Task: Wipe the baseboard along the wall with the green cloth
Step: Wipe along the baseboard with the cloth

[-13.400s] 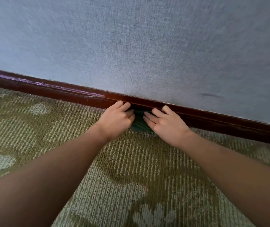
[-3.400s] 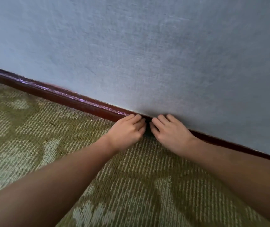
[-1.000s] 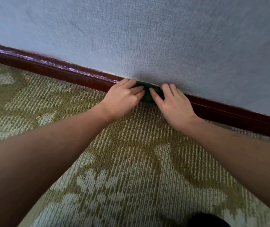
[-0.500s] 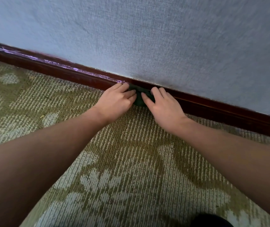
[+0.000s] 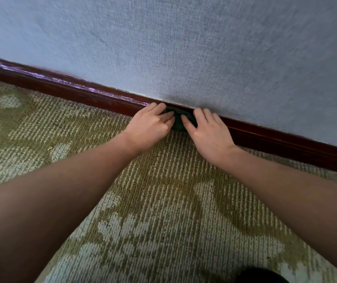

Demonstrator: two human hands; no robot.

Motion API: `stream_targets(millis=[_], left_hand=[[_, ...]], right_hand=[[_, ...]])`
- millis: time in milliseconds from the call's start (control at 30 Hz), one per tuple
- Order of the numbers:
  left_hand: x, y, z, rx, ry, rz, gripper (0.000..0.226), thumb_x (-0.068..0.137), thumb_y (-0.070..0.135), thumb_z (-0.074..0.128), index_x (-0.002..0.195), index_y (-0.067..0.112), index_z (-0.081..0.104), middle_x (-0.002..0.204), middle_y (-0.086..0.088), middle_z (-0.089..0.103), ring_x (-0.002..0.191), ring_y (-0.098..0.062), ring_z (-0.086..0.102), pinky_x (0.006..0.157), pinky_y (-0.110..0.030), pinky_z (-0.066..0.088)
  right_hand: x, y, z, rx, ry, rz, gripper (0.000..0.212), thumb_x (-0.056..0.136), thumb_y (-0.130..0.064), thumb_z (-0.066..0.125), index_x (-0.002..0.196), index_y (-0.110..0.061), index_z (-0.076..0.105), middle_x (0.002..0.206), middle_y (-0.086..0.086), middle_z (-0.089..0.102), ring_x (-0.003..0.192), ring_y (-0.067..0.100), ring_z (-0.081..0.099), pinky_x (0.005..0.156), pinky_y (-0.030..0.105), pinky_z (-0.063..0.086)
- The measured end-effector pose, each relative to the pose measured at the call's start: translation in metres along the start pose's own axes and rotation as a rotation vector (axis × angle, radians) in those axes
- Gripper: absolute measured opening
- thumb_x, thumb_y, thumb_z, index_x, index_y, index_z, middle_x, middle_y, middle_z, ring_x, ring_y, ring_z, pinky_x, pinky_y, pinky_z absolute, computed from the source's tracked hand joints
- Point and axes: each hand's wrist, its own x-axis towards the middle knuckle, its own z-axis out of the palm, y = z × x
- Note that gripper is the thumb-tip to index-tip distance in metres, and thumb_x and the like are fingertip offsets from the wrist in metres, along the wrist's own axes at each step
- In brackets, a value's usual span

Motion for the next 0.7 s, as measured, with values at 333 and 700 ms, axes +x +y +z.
stream_targets(millis=[333,700], left_hand=[[-0.023,-0.028,-0.006,0.03,-0.082,-0.099,0.028,0.059,-0.002,0.079,0.087,-0.002,0.073,0.092,-0.013,0.072,0.071,-0.028,0.063,0.061,-0.029,0.05],[-0.018,-0.022,-0.005,0.063,-0.041,-0.087,0.025,0.06,0.005,0.08,0.084,0.003,0.074,0.088,-0.009,0.073,0.073,-0.024,0.064,0.063,-0.026,0.05]], right_hand=[[0.034,-0.026,-0.009,0.111,0.011,-0.004,0.066,0.088,-0.004,0.048,0.145,-0.014,0.018,0.132,0.016,0.028,0.122,0.033,0.028,0.101,0.038,0.026],[0.026,-0.018,-0.013,0.038,0.029,-0.018,0.073,0.082,-0.007,0.059,0.143,-0.01,0.021,0.127,0.015,0.03,0.119,0.031,0.03,0.099,0.037,0.028]])
